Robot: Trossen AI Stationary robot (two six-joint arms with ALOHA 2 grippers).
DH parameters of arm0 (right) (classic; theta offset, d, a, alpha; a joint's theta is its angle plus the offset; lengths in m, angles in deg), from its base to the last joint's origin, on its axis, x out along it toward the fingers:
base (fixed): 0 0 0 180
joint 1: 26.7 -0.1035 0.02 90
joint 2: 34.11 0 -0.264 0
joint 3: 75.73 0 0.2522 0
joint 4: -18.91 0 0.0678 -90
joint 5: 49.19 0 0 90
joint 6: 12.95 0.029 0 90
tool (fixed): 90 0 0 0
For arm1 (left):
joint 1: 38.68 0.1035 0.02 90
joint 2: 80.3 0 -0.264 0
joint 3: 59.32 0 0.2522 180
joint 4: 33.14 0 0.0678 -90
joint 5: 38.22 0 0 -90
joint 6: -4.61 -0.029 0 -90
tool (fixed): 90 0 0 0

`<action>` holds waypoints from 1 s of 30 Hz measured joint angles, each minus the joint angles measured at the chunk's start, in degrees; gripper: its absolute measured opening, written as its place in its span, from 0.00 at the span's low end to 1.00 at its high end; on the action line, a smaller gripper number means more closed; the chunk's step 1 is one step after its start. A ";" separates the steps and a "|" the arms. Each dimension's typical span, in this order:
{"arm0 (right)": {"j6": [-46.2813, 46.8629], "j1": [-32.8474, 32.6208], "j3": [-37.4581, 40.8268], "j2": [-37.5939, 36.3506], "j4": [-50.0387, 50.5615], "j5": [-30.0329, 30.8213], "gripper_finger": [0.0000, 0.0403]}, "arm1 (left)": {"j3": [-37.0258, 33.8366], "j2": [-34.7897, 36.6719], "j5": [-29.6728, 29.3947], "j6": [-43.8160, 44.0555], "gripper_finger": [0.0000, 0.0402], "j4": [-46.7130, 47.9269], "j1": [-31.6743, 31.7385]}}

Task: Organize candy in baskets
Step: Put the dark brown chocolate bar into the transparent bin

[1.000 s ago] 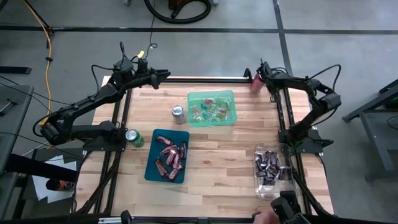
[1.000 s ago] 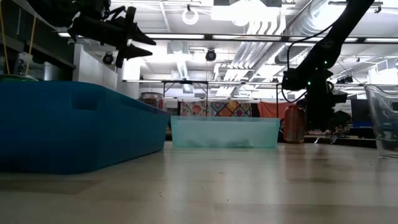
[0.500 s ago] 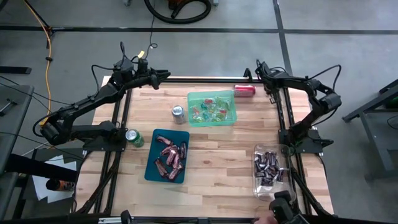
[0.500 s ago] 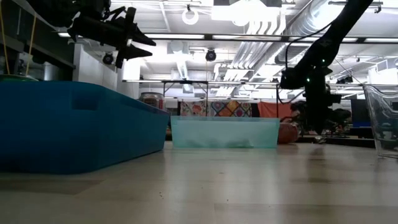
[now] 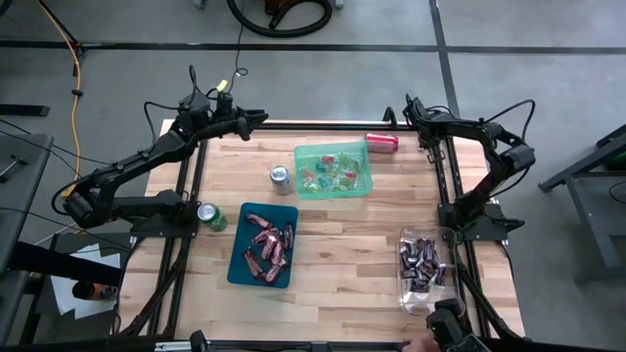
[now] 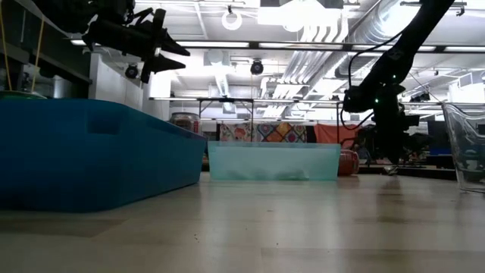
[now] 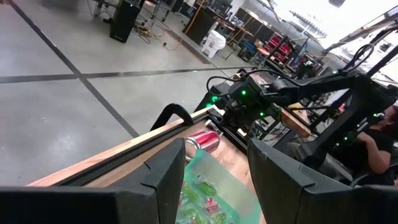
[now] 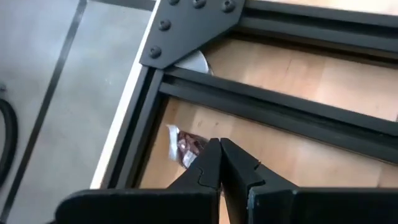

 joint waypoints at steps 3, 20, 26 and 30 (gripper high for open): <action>-2.58 0.12 0.00 -0.88 0.17 -3.13 0.00 | 0.00 -0.01 0.00 0.00 0.41 0.00 0.00; -3.03 0.50 0.00 -1.07 -0.01 -5.44 0.00 | -0.02 -0.01 0.00 -2.98 0.41 0.00 -0.02; -7.72 2.42 -0.02 -2.49 0.83 -12.71 0.00 | -0.02 -0.01 1.34 -2.58 0.41 0.00 0.00; -10.43 3.02 -0.04 -2.95 1.43 -14.88 0.00 | -0.02 -0.01 1.66 -2.56 0.41 0.07 0.02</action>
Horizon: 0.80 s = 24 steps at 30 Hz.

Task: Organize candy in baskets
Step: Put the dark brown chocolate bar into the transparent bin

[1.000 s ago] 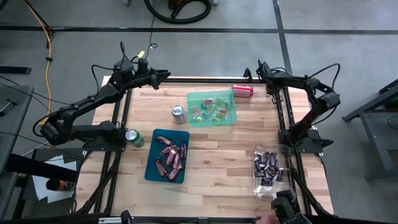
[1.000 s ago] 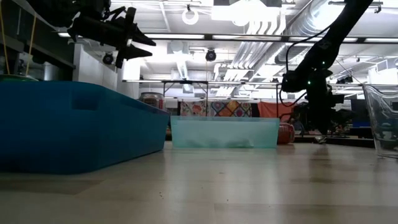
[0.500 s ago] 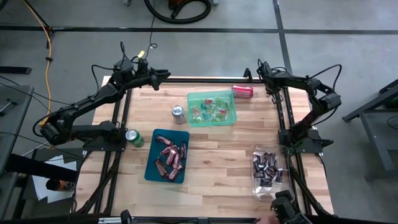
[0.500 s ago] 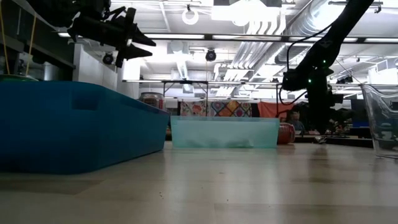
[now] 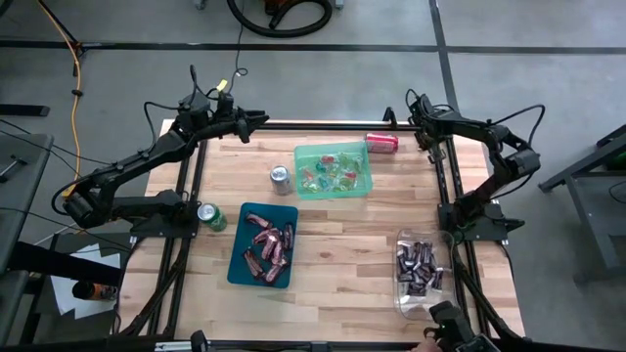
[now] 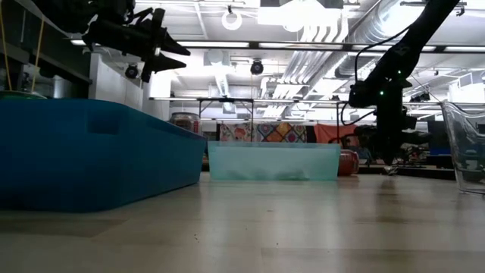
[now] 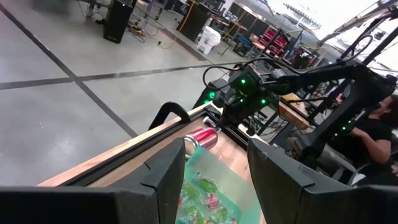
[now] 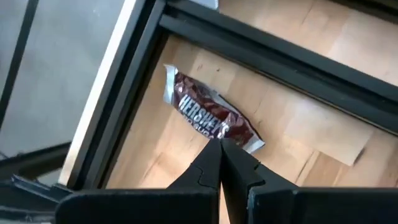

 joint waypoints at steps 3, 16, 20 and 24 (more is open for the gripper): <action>-0.76 0.15 0.00 -0.18 0.13 -1.49 0.00 | 0.00 0.00 0.02 0.00 0.41 -0.02 0.00; 4.88 -1.73 0.02 1.63 -0.18 12.63 0.00 | 0.00 0.00 0.05 -2.41 0.41 1.58 0.01; 10.61 -3.79 0.01 3.54 -1.52 17.98 0.00 | 0.00 0.00 -0.14 -4.37 0.41 1.65 0.02; 16.55 -6.07 0.01 5.45 -3.27 22.42 0.00 | 0.00 0.00 -0.28 -4.98 0.41 1.64 0.02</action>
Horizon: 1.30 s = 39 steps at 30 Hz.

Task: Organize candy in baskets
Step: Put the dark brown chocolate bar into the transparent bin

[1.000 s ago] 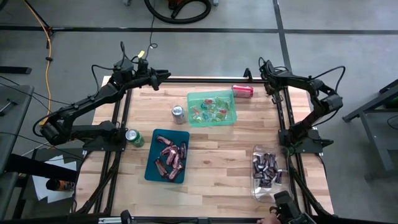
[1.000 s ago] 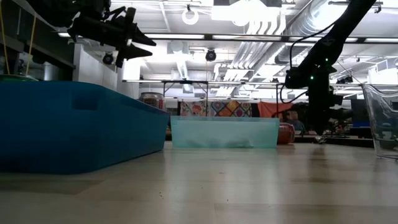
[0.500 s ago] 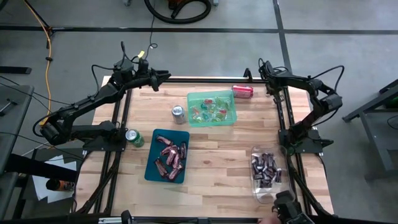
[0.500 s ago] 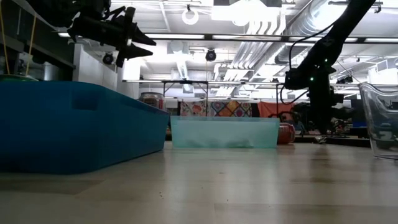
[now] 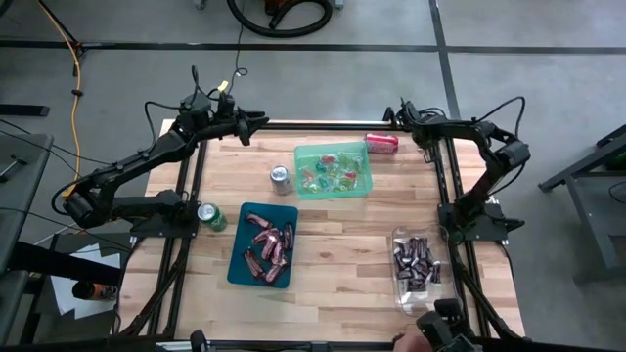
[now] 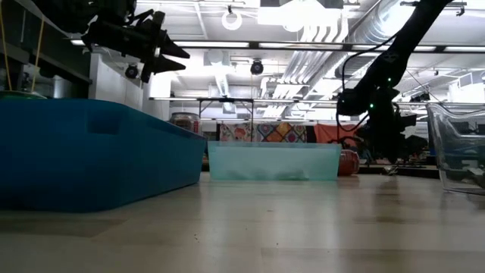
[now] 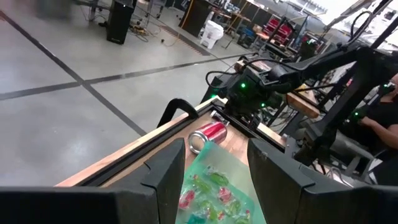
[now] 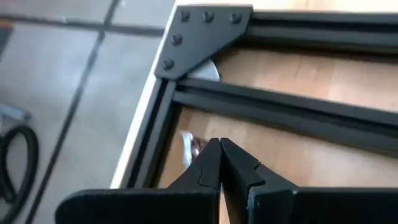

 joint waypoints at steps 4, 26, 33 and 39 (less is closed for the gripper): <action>1.71 -0.72 0.02 1.10 -0.25 3.95 0.00 | 0.00 0.00 -0.05 0.00 0.41 0.00 0.00; -7.88 2.35 -0.33 -3.06 1.01 -12.95 0.00 | 0.00 0.00 -3.57 -3.45 0.41 0.02 0.00; -1.31 2.53 -0.36 -3.06 -0.37 -11.07 0.00 | 0.00 0.00 -3.54 -4.42 0.41 0.04 -0.02; 10.65 1.97 -0.44 -2.80 -4.84 -5.93 0.00 | 0.00 0.01 -3.54 -4.42 0.41 0.04 -0.02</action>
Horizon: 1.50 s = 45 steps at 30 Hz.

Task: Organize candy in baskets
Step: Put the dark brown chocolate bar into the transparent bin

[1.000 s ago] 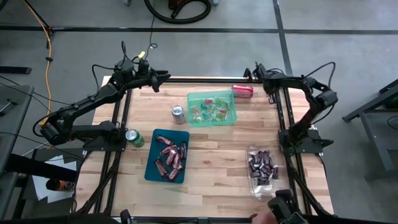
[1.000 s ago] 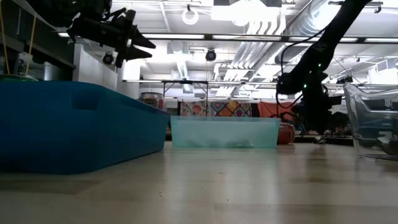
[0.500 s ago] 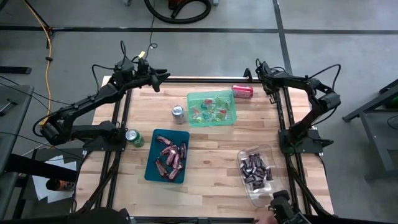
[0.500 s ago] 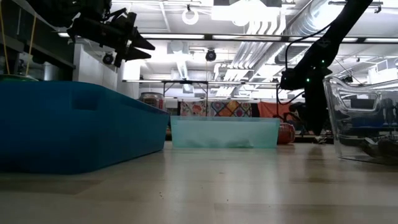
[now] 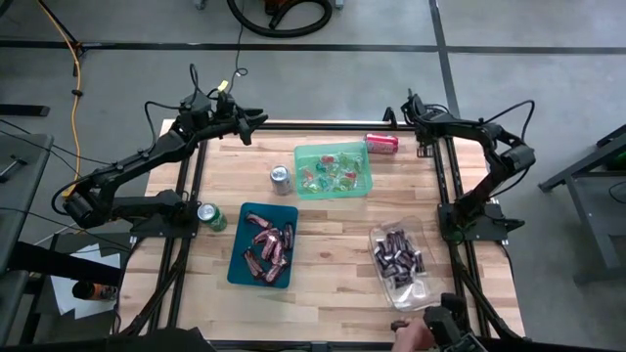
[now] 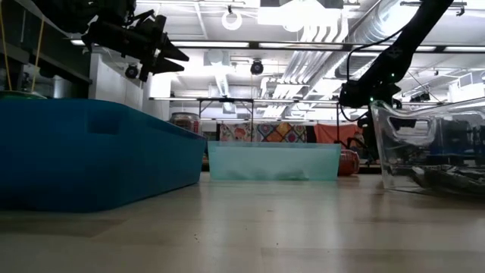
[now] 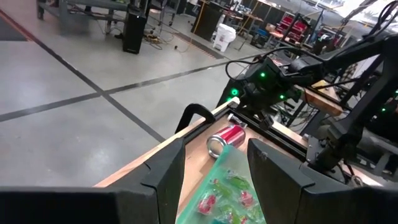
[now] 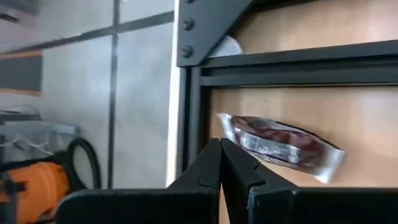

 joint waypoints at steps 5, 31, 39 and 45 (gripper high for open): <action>-5.27 -1.62 0.02 -1.32 2.26 1.64 0.00 | 0.00 -0.01 0.00 0.33 0.41 0.06 0.00; -42.63 -9.82 9.94 -6.33 0.81 -3.09 0.00 | 0.00 -3.01 0.00 1.99 0.41 1.51 0.02; -48.53 -10.45 10.94 -4.75 -6.60 15.94 0.00 | 0.00 -3.10 0.00 1.47 0.41 1.68 0.00; -42.57 -14.46 9.65 2.49 -7.66 19.30 0.00 | 0.00 -3.10 0.01 0.44 0.41 1.78 0.00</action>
